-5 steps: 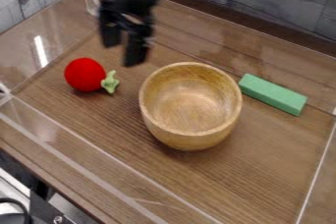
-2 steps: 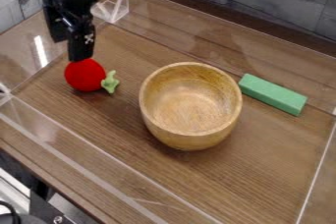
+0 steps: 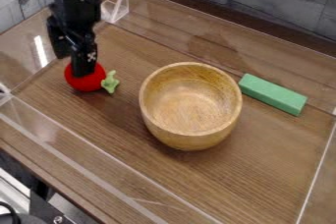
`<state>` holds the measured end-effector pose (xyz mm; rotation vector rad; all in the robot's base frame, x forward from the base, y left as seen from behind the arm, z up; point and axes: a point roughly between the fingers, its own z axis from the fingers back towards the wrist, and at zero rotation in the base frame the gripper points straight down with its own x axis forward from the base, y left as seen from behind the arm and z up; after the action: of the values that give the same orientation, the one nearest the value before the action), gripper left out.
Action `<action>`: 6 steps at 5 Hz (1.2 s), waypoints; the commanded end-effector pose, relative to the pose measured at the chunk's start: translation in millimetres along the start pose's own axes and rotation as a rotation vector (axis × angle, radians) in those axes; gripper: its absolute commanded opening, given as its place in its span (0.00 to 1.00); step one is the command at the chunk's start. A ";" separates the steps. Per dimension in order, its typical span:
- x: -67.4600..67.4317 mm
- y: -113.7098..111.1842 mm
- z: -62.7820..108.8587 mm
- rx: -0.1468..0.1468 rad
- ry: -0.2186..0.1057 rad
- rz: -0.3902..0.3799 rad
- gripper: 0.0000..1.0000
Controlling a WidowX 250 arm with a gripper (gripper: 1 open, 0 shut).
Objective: Move the red fruit to the right
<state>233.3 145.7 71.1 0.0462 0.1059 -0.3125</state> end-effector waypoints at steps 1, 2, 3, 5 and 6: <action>-2.7 10.6 -0.8 0.023 -0.024 0.075 1.00; -4.9 14.4 -9.9 0.015 -0.025 0.137 1.00; -4.4 14.6 -20.3 0.011 -0.023 0.185 1.00; 10.4 25.9 -22.2 0.011 -0.031 0.245 1.00; 21.7 36.6 -16.2 0.013 -0.033 0.258 1.00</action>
<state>254.0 169.1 39.4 0.0346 0.1103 -0.0571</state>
